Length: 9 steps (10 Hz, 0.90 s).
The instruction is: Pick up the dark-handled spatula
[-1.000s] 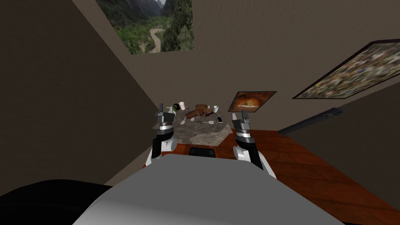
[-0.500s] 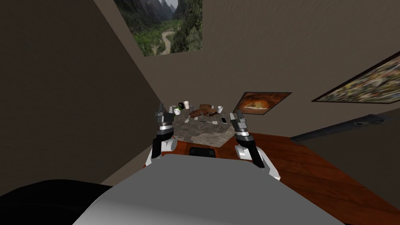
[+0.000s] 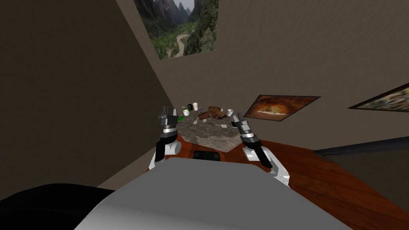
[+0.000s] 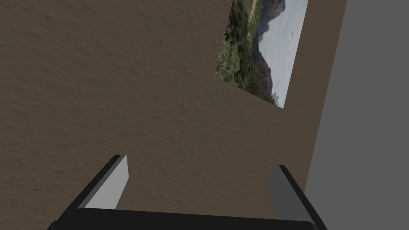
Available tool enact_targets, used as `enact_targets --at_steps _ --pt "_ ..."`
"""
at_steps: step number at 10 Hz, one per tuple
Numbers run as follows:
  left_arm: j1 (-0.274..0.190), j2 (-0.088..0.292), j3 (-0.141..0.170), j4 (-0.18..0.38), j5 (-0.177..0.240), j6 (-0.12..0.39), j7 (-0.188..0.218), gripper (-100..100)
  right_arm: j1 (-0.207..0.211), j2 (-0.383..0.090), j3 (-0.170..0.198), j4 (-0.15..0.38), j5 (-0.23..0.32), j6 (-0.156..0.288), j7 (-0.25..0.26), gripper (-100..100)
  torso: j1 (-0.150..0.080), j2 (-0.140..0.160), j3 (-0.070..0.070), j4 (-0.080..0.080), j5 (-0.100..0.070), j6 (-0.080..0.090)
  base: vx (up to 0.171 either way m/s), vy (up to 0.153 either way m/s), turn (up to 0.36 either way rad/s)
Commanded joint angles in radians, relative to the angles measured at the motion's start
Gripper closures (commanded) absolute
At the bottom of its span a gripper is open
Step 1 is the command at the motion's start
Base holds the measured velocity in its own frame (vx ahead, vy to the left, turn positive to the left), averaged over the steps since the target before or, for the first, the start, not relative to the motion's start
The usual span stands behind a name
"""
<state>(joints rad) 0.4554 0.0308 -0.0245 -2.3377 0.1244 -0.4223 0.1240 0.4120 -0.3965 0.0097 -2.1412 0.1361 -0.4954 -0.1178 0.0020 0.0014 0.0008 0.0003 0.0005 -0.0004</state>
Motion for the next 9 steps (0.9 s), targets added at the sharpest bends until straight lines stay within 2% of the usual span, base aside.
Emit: enact_targets --at_steps 1,4,5,8,9 --pt "0.0 0.0 0.0 0.0 0.0 0.0 0.0 0 -0.009 -0.035 0.005 0.009 0.009 -0.002 0.004 -100 0.0 0.0 0.0 0.0 0.0 0.0 -0.02 0.034 0.11" --pt "0.0 0.0 0.0 0.0 0.0 0.0 0.0 0 -0.048 -0.127 0.015 0.057 0.038 -0.014 0.009 -100 0.0 0.0 0.0 0.0 0.0 0.001 -0.021 0.043 0.192" --pt "0.0 0.0 0.0 0.0 0.0 0.0 0.0 0 -0.048 -0.148 0.015 0.057 0.038 -0.014 0.009 -100 0.001 0.0 0.0 0.0 0.0 0.0 -0.01 0.041 0.118" --pt "0.0 0.0 0.0 0.0 0.0 0.0 0.0 0 -0.085 -0.239 0.03 0.11 0.072 -0.028 0.016 -100 0.0 -0.001 0.0 0.0 0.0 0.001 -0.011 0.044 0.211" --pt "0.0 0.0 0.0 0.0 0.0 0.0 0.0 0 -0.085 -0.262 0.03 0.11 0.072 -0.028 0.016 -100 0.001 0.0 0.0 0.0 0.0 0.0 -0.008 0.037 0.122"
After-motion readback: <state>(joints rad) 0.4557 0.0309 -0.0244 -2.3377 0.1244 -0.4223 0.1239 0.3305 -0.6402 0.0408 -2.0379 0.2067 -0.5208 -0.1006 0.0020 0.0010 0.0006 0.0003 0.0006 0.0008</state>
